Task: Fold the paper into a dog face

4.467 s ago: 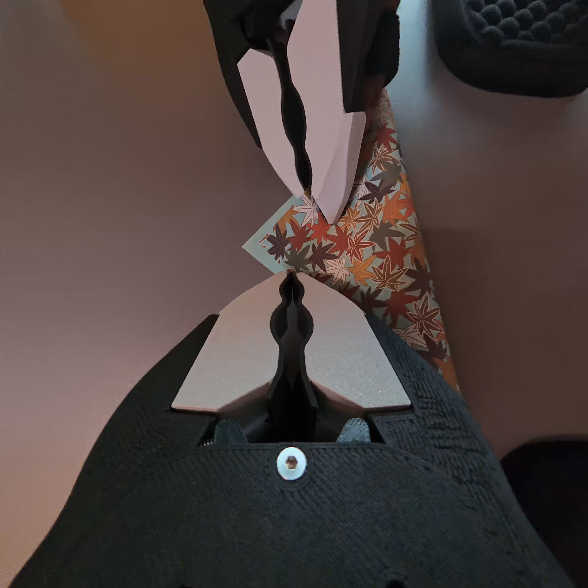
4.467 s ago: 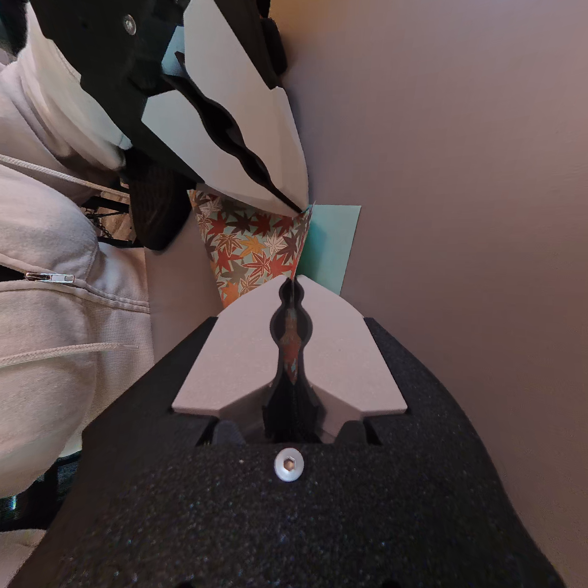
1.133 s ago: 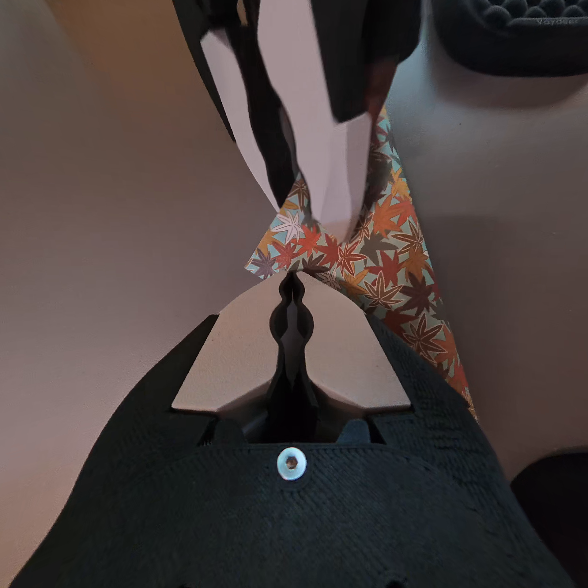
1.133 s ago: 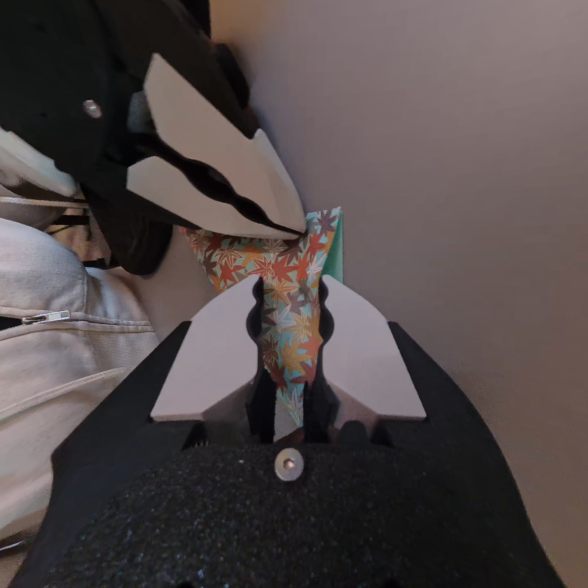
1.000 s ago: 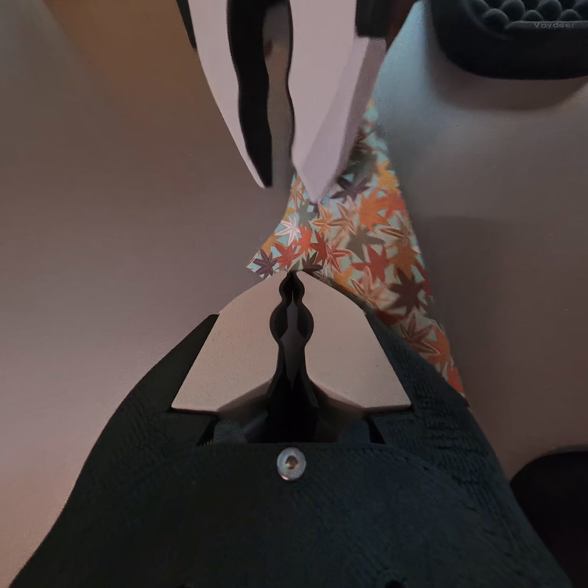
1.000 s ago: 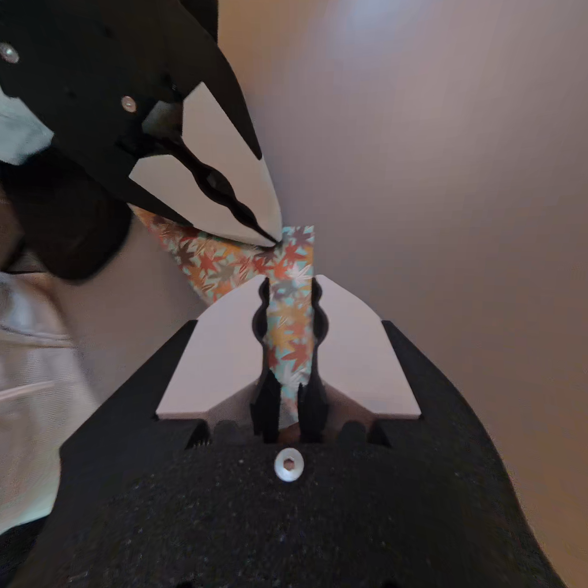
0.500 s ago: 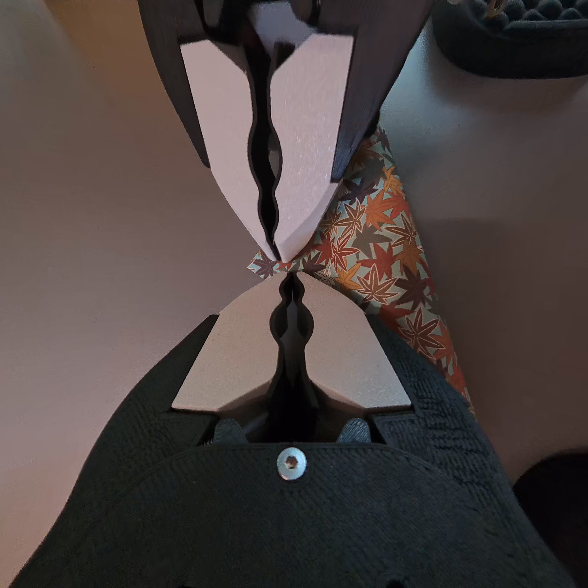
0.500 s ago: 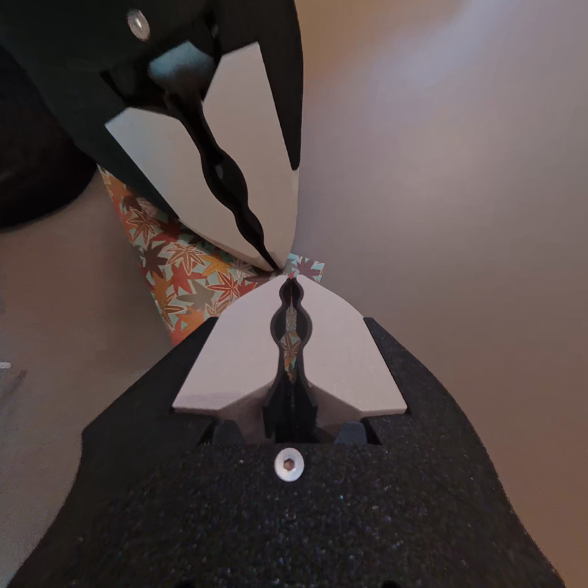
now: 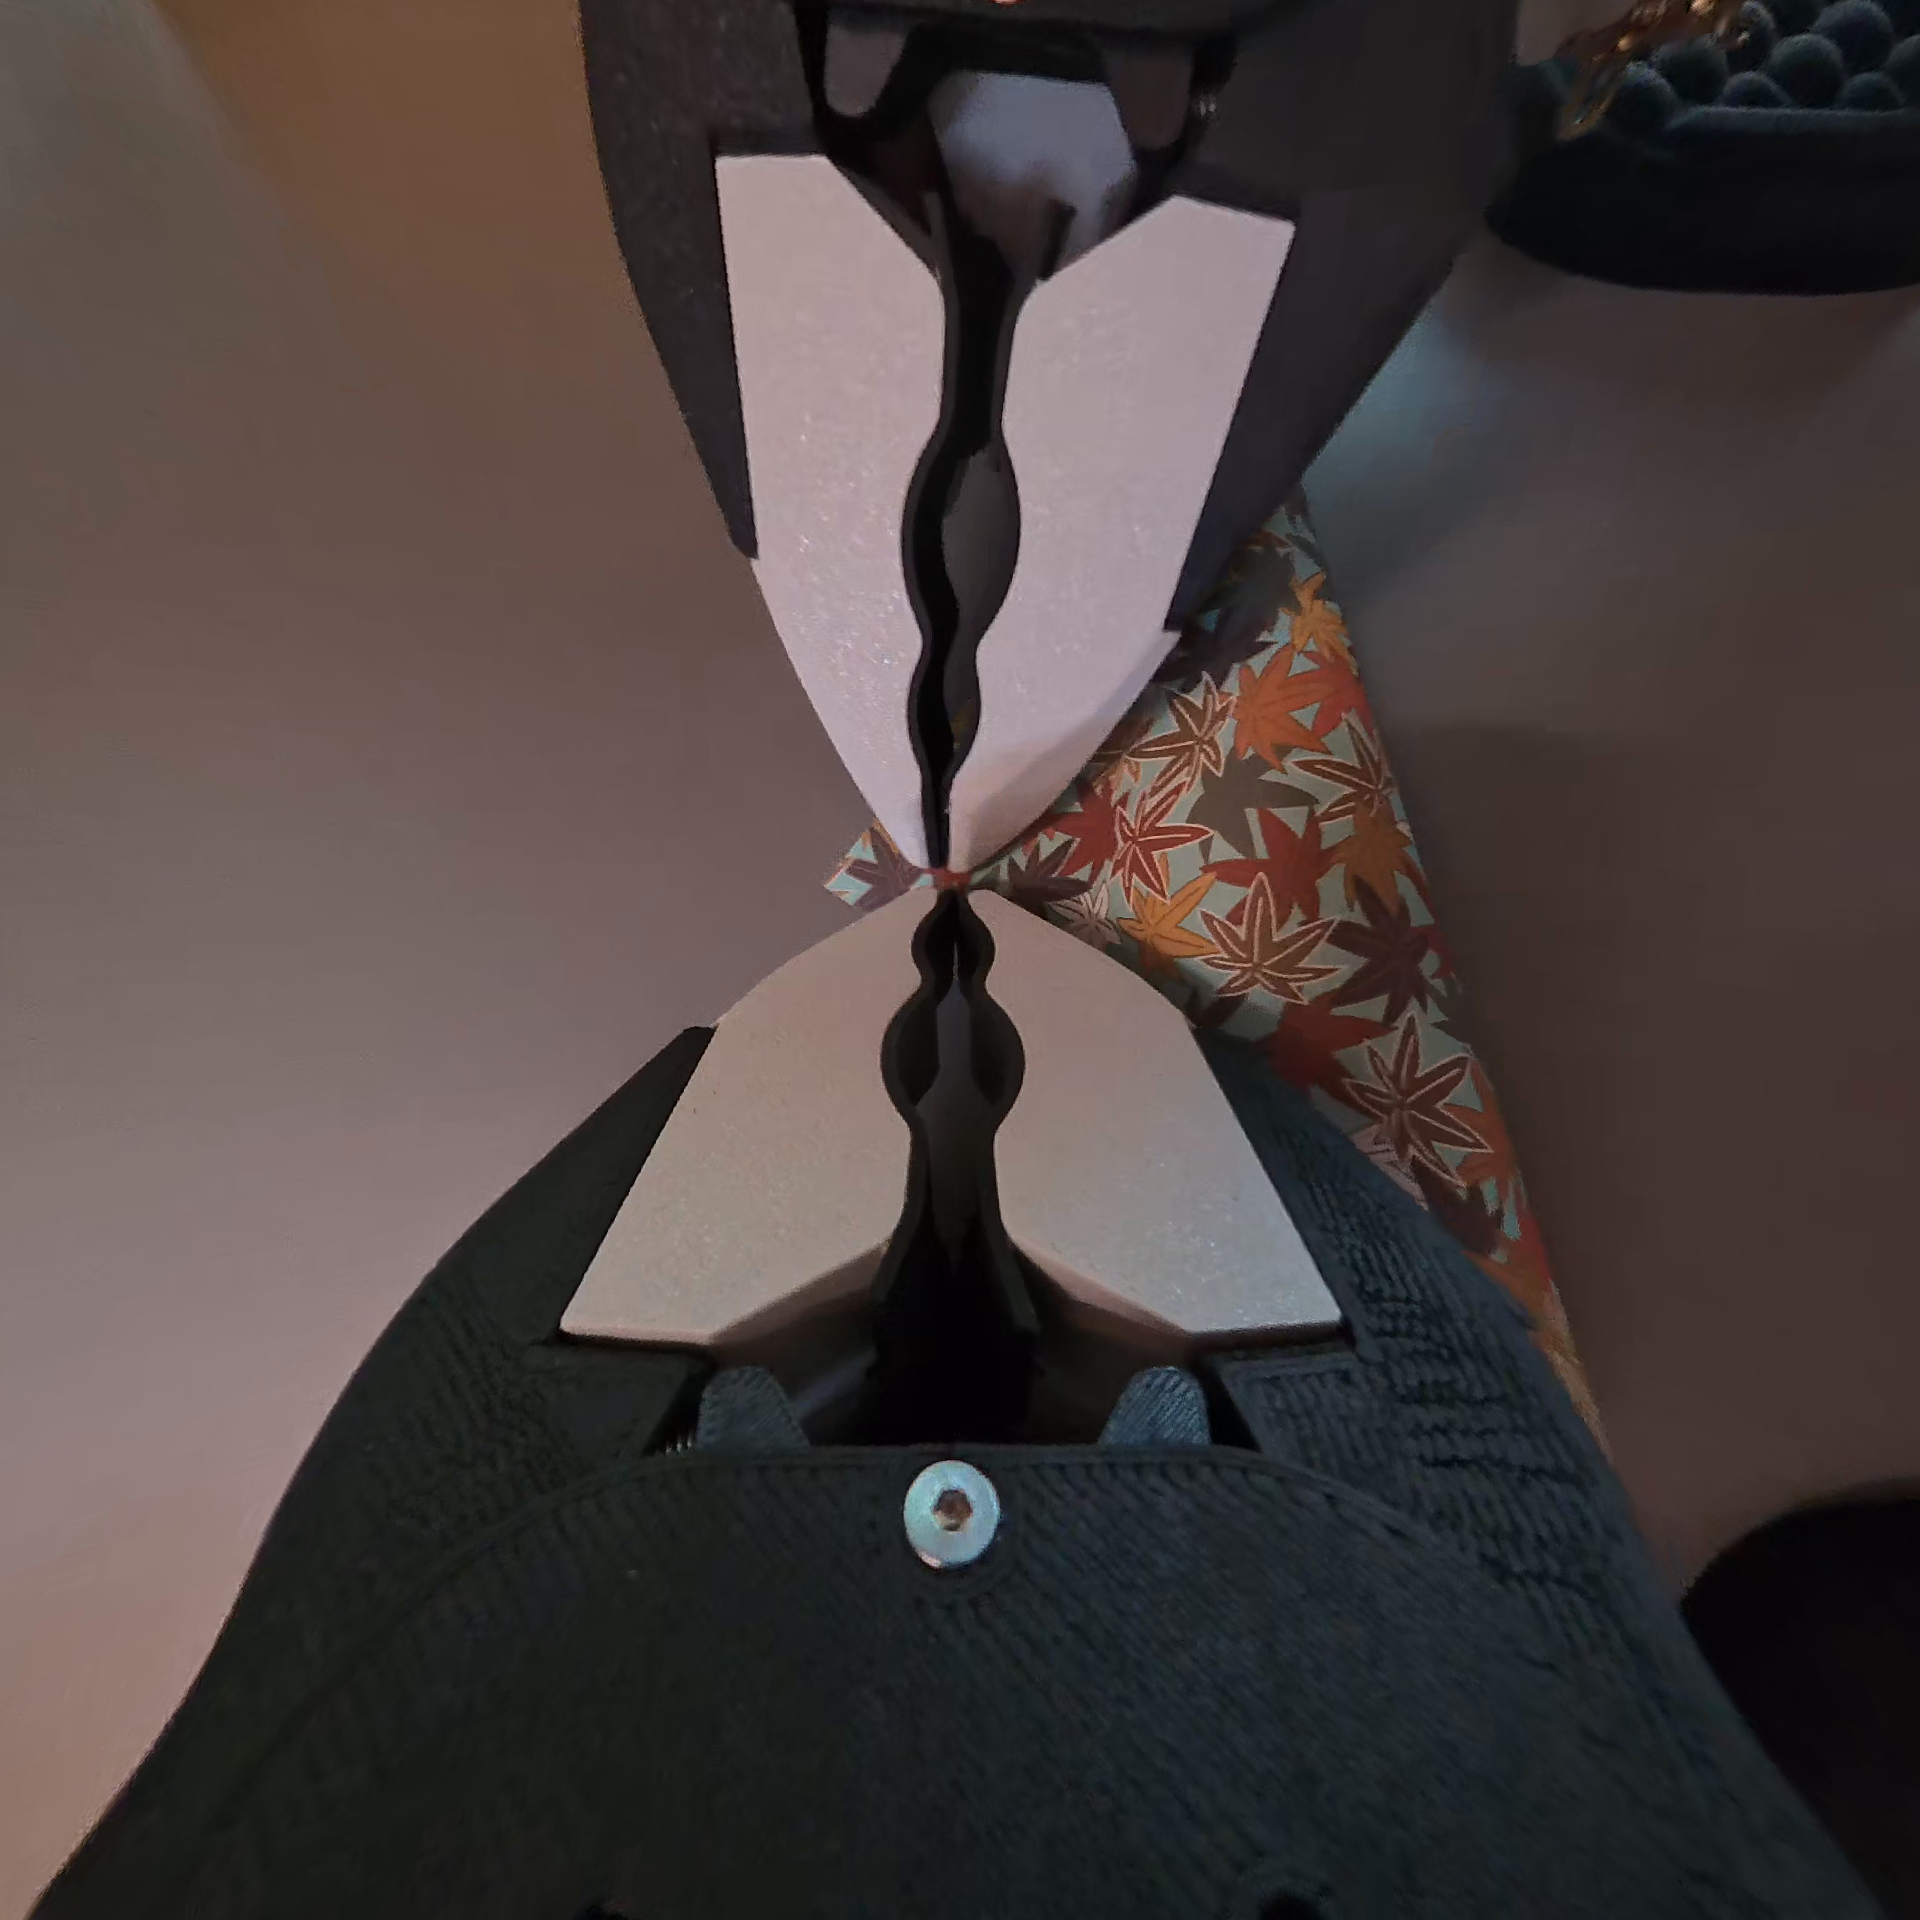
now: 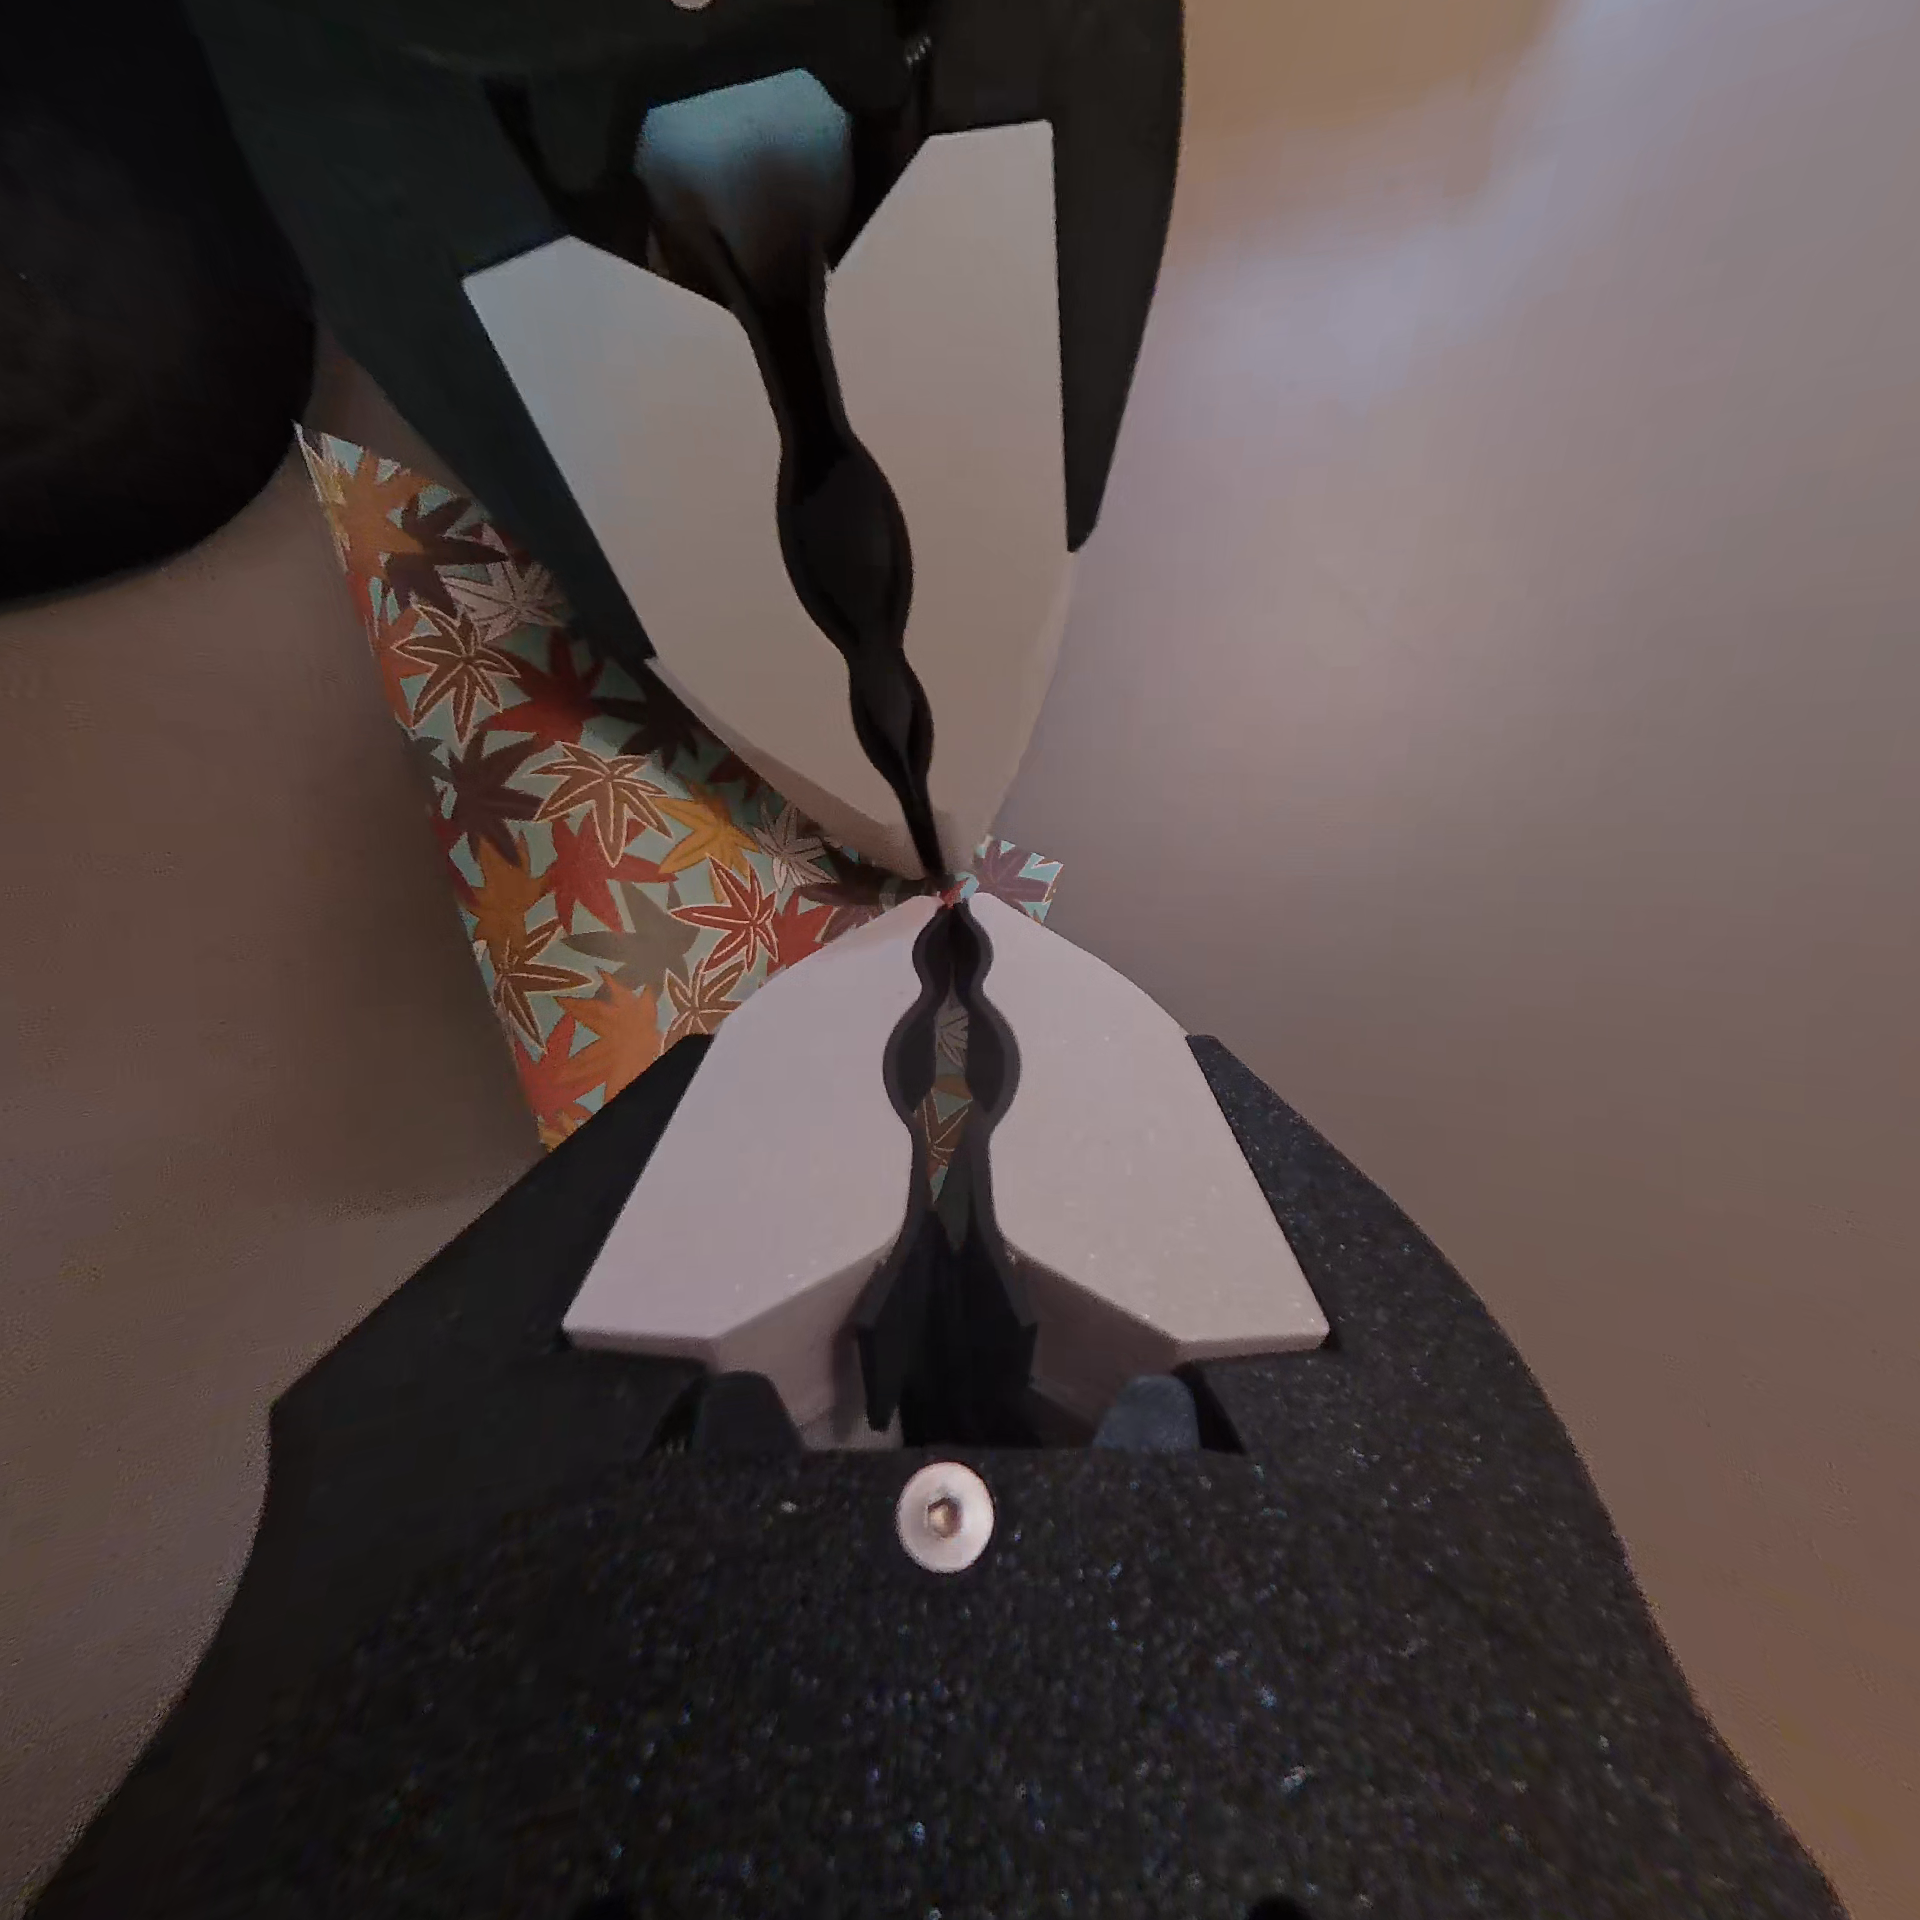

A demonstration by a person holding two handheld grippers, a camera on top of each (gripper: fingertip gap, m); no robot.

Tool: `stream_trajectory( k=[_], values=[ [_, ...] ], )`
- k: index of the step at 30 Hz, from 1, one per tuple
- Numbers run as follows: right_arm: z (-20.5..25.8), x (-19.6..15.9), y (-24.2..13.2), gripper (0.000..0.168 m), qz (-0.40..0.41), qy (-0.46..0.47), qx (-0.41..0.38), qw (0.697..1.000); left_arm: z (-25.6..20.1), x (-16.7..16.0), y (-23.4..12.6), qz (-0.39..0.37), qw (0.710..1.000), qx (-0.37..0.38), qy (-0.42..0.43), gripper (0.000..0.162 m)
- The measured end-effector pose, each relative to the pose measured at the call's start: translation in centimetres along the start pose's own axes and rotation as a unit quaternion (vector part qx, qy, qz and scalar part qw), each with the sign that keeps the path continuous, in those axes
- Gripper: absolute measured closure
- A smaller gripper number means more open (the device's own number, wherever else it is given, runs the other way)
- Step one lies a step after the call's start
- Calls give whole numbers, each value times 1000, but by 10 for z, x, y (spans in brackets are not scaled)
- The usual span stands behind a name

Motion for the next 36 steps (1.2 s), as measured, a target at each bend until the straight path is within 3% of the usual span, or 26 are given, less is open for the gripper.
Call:
stream_trajectory(
  k=[3, 9, 13, 16, 23, 36],
  values=[
    [3, 1, 0, 168, 4, -16, -16, 1000, -1, 4, 3, 7, 999, 19, 25, 162],
    [9, 6, 1, 168, 34, -73, -46, 996, 2, 5, 3, 21, 1000, 13, -10, 161],
    [25, 16, 4, 168, 120, -259, -118, 951, -1, 5, 3, 26, 999, 26, -7, 161],
    [35, 17, 5, 168, 153, -306, -141, 929, -1, 6, 3, 28, 999, 31, -11, 161],
    [60, 23, 8, 168, 216, -346, -161, 899, -3, 6, 3, 29, 999, 44, -5, 162],
    [97, 24, 7, 168, 244, -344, -190, 886, -3, 5, 3, 27, 999, 43, -1, 161]
  ],
)
Point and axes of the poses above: each gripper's, where its closed fingertips meet, y out along the fingers, x out of its top, z = x × y across the jaws, the point moved 9 cm from there along -y, back along the fingers, and after that the axes turned 10 degrees about -y, right-handed, at the moved point
